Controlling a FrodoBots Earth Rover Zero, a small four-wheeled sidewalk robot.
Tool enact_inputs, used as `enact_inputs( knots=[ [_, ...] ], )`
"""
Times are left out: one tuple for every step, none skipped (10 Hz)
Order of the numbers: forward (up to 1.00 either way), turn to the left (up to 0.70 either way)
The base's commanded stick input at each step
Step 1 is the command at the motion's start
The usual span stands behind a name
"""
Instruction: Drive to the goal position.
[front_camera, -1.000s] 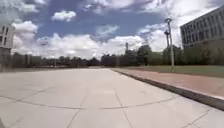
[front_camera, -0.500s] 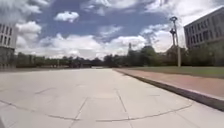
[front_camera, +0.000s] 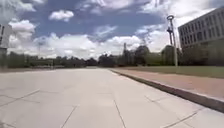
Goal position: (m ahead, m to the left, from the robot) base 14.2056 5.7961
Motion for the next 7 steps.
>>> enact_inputs(
  knots=[
    [0.70, 0.00],
    [0.70, 0.00],
    [0.70, 0.00],
    [0.70, 0.00],
    [0.70, 0.00],
    [0.70, 0.00],
    [0.70, 0.00]
  ],
)
